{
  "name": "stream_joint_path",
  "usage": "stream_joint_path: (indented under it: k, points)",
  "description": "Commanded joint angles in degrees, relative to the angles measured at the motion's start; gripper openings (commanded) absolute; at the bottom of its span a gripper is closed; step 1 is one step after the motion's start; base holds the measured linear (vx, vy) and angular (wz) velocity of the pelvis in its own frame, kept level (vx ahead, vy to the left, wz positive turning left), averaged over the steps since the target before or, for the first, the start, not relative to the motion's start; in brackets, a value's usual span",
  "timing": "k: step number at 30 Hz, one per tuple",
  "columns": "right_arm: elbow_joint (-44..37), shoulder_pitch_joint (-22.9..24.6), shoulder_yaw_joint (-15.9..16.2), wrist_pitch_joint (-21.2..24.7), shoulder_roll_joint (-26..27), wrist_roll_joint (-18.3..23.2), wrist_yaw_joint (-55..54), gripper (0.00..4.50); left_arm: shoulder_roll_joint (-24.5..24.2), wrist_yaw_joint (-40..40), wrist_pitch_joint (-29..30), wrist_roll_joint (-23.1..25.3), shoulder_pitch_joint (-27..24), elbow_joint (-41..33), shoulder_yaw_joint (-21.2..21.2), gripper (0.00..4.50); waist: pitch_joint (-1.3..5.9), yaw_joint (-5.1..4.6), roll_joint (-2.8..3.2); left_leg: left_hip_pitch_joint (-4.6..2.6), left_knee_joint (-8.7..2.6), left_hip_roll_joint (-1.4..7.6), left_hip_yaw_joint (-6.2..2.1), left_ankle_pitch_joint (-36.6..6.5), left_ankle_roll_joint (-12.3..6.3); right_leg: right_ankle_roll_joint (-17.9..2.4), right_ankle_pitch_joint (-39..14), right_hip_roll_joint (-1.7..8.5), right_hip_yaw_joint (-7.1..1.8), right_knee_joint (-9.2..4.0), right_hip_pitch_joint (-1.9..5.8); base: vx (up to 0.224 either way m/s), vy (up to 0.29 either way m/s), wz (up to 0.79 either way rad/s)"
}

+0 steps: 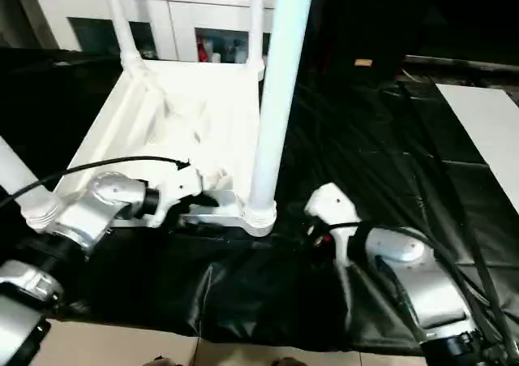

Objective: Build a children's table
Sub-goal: Rotate table base, then rotate leg to tighten

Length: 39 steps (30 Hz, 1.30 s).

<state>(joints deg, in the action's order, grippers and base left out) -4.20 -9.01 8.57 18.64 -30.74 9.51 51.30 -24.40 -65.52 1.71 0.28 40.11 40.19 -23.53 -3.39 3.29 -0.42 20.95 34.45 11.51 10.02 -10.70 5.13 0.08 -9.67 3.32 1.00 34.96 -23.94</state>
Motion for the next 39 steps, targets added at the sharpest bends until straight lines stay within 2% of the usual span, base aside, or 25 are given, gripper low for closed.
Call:
stream_joint_path:
  k: [1, 5, 6, 10, 12, 16, 21, 24, 26, 27, 28, 31, 32, 33, 35, 37, 38, 39]
  points:
    - [-1.28, -0.06, 0.1, 0.69, -0.93, 0.41, 0.47, 3.33, -0.45, -0.84, -0.42, 0.62, 0.8, 0.62, -0.05, 2.5, 3.79, 0.27, 0.23, -0.43, -4.32, 1.06, -0.31, -14.67, -0.99, -11.85, -14.06, 3.32, -1.69, -4.29, 3.19, 0.0, 0.0, 0.0]
    - [-2.11, -0.11, 0.38, 1.5, -0.87, 0.62, 0.3, 3.33, -0.12, -2.21, -1.53, 0.38, 1.3, 3.32, 1.09, 2.27, 3.86, 0.36, 0.15, -0.39, -4.23, 0.96, -0.25, -13.6, -1.29, -12.42, -11.87, 3.22, -1.67, -4.11, 3.31, 0.0, 0.0, 0.0]
    - [-2.17, -0.11, 0.4, 1.54, -0.86, 0.61, 0.3, 3.33, -0.09, -2.27, -1.6, 0.36, 1.34, 3.55, 1.13, 2.05, 3.91, 0.39, 0.11, -0.38, -4.18, 0.98, -0.24, -13.25, -1.32, -12.61, -11.22, 3.29, -1.68, -4.0, 3.38, 0.0, 0.0, 0.0]
    - [-2.35, -0.34, 0.68, 2.0, -0.75, 0.63, 0.45, 3.33, 0.08, -2.81, -2.74, 0.51, 2.11, 5.73, 1.45, 1.92, 3.82, 0.42, 0.1, -0.4, -4.27, 1.04, -0.28, -13.82, -1.18, -12.34, -12.67, 3.37, -1.68, -4.11, 3.36, 0.0, 0.0, 0.0]
    - [-2.31, -0.35, 0.7, 1.97, -0.78, 0.61, 0.49, 3.33, 0.12, -3.04, -2.78, 0.45, 2.24, 6.03, 1.53, 1.61, 3.76, 0.4, 0.04, -0.42, -4.29, 1.04, -0.29, -14.3, -1.06, -12.2, -13.75, 3.42, -1.69, -4.23, 3.33, 0.0, 0.0, 0.0]
    - [-2.16, -0.5, 0.75, 1.93, -0.71, 0.51, 0.41, 3.33, 0.15, -4.37, -3.13, 0.83, 2.86, 7.55, 1.55, 1.39, 3.77, 0.4, 0.08, -0.46, -4.26, 0.97, -0.25, -14.09, -1.1, -11.99, -14.04, 3.38, -1.72, -4.32, 3.26, 0.0, 0.0, 0.0]
    - [-1.88, -0.69, 0.7, 1.8, -0.53, 0.43, -0.01, 3.33, 0.07, -6.86, -2.22, 0.75, 2.91, 8.12, 1.3, 1.04, 3.89, 0.39, 0.15, -0.43, -4.18, 1.03, -0.25, -13.2, -1.23, -13.01, -11.23, 3.38, -1.72, -4.01, 3.39, 0.0, 0.0, 0.0]
    - [-1.66, -0.83, 0.58, 1.79, -0.21, 0.54, -0.32, 3.33, 0.24, -7.84, -0.91, 0.57, 2.39, 8.07, 1.19, 0.69, 3.94, 0.4, 0.3, -0.41, -4.18, 1.07, -0.28, -12.62, -1.38, -13.52, -9.73, 3.39, -1.69, -3.82, 3.47, 0.0, 0.0, 0.0]
    - [-1.61, -0.8, 0.45, 1.72, -0.03, 0.61, -0.51, 3.33, 0.64, -7.86, 0.11, 0.54, 1.55, 7.97, 1.09, 0.65, 3.91, 0.34, 0.17, -0.4, -4.13, 1.0, -0.2, -12.9, -1.46, -13.75, -9.81, 3.37, -1.68, -3.85, 3.54, 0.0, 0.0, 0.0]
    - [-1.64, -0.72, 0.23, 1.64, 0.16, 0.81, -0.67, 3.33, 1.02, -7.54, 0.98, 0.22, 0.82, 7.52, 1.27, 0.42, 3.9, 0.36, 0.14, -0.4, -4.13, 0.97, -0.21, -12.96, -1.47, -13.7, -10.11, 3.39, -1.68, -3.89, 3.55, 0.0, 0.0, 0.0]
    - [-1.63, -0.71, 0.06, 1.66, 0.35, 0.95, -0.86, 3.33, 1.26, -7.27, 1.49, -0.04, 0.41, 7.23, 1.5, 0.42, 3.89, 0.37, 0.25, -0.41, -4.1, 0.96, -0.19, -13.0, -1.44, -13.72, -10.38, 3.42, -1.69, -3.92, 3.55, 0.0, 0.0, 0.0]
    - [-1.62, -0.63, -0.39, 1.69, 0.79, 1.3, -1.33, 3.33, 2.27, -5.94, 5.07, -2.02, -1.7, 4.14, 2.96, 0.24, 3.76, 0.29, 0.18, -0.38, -4.25, 1.14, -0.25, -13.41, -1.55, -13.63, -11.98, 3.47, -1.68, -4.05, 3.51, 0.0, 0.0, 0.0]
    - [-1.62, -0.68, -0.42, 1.75, 0.81, 1.37, -1.35, 3.33, 2.57, -4.79, 7.08, -2.59, -2.82, 2.03, 3.5, 0.15, 3.75, 0.26, 0.35, -0.45, -4.23, 1.12, -0.19, -13.75, -1.5, -13.48, -12.66, 3.4, -1.69, -4.07, 3.47, 0.0, 0.0, 0.0]
    - [-1.67, -0.67, -0.43, 1.79, 0.78, 1.44, -1.32, 3.33, 2.54, -4.11, 8.32, -2.76, -3.98, -0.3, 3.52, 0.08, 3.72, 0.25, 0.11, -0.4, -4.21, 1.1, -0.18, -13.98, -1.71, -13.03, -14.15, 3.45, -1.7, -4.28, 3.44, 0.0, 0.0, 0.0]
    - [-1.86, -0.43, -0.36, 1.83, 0.71, 1.58, -1.13, 3.33, 2.39, -3.15, 10.01, -2.9, -5.96, -4.17, 3.54, 0.01, 3.62, 0.2, 0.25, -0.23, -4.34, 1.08, -0.27, -14.14, -1.78, -12.01, -16.71, 3.48, -1.67, -4.49, 3.38, 0.0, 0.0, 0.0]
    - [-1.95, -0.27, -0.14, 1.71, 0.64, 1.47, -0.94, 3.33, 2.15, -2.38, 11.75, -2.94, -8.27, -8.94, 3.52, 0.01, 3.62, -0.07, 0.1, -0.28, -4.39, 1.1, -0.32, -14.84, -1.69, -10.72, -19.68, 3.42, -1.64, -4.69, 3.24, 0.0, 0.0, 0.0]
    - [-1.83, -0.36, 0.02, 1.71, 0.66, 1.34, -0.93, 3.33, 1.89, -1.86, 13.52, -3.15, -10.5, -13.59, 3.48, 0.01, 3.64, -0.11, 0.2, -0.25, -4.48, 1.21, -0.42, -14.94, -1.57, -10.59, -20.07, 3.53, -1.67, -4.63, 3.28, 0.0, 0.0, 0.0]
    - [-1.69, -0.48, 0.11, 1.72, 0.69, 1.25, -0.96, 3.33, 1.72, -1.57, 14.79, -3.32, -11.97, -16.66, 3.45, 0.01, 3.56, -0.36, -0.05, -0.17, -4.56, 1.3, -0.46, -15.1, -1.67, -10.21, -20.99, 3.55, -1.64, -4.68, 3.17, 0.0, 0.0, 0.0]
